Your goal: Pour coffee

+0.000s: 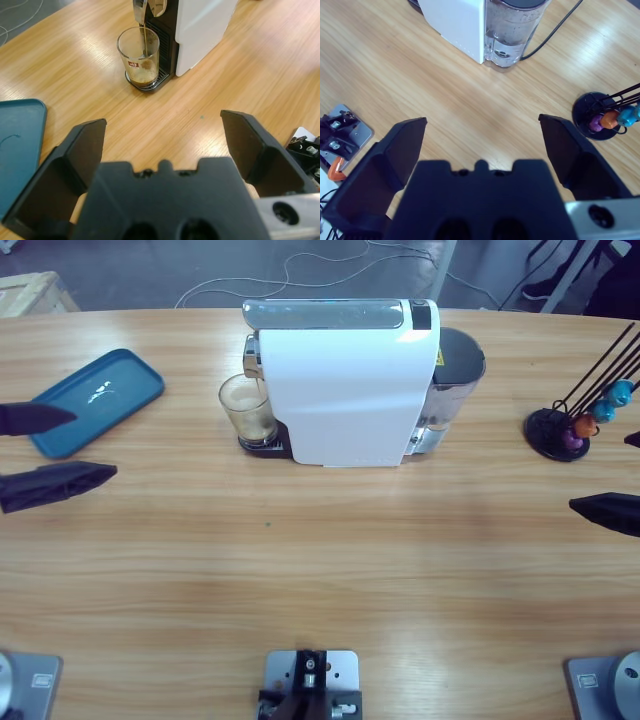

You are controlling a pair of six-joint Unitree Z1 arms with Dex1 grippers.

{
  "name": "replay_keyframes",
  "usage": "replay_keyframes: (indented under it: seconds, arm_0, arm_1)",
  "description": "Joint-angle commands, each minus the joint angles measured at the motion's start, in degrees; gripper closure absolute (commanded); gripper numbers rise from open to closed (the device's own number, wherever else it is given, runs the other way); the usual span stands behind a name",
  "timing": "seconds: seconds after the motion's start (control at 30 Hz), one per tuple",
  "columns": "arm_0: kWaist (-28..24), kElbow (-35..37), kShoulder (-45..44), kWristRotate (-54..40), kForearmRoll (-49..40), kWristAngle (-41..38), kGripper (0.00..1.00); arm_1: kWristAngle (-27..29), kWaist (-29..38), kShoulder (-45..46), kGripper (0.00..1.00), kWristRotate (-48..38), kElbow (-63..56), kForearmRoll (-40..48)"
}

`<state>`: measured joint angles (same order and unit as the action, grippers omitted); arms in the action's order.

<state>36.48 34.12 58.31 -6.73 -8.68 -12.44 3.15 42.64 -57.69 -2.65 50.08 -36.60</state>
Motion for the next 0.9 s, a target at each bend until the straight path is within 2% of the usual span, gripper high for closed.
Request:
replay_keyframes:
  seconds: [0.03, 0.17, 0.3, 0.47, 0.57, 0.77, 0.87, 0.9]
  arm_0:
    - [0.4, -2.4, -0.1, 1.1, 0.3, 1.0, 0.000]
    - [0.4, -1.4, -0.1, 1.1, 0.4, 1.2, 0.000]
    - [0.4, -0.2, 3.9, 4.3, 0.5, 0.7, 0.000]
    - [0.3, 1.2, 11.2, 2.3, 1.8, -6.9, 0.000]
    - [-0.9, 1.6, 14.1, -3.1, 3.7, -8.8, 0.000]
    - [-7.6, 2.2, 21.6, -14.5, 8.4, -9.3, 0.000]
    - [-10.8, 2.2, 25.1, -20.5, 11.7, -17.0, 0.000]
    - [-10.9, 2.2, 25.9, -21.8, 12.5, -17.4, 0.000]
  arm_1:
    - [-0.6, -0.9, 0.0, 0.000, -0.2, -2.9, 3.1]
    - [-0.6, -0.9, 0.8, 0.000, -0.4, -3.4, 3.6]
    - [-0.6, -0.9, 1.2, 0.000, -0.6, -4.5, 4.7]
    - [-0.9, -0.9, 1.4, 0.000, -0.6, -5.9, 5.5]
    - [-1.0, -0.9, 2.0, 0.000, -0.6, -5.9, 4.8]
    - [-1.1, -0.9, 1.8, 0.000, -0.6, -3.0, 0.7]
    - [-1.2, -0.9, 0.9, 0.000, -0.6, -1.7, -1.3]
    - [-1.3, -0.9, 0.5, 0.000, -0.6, -1.3, -1.7]
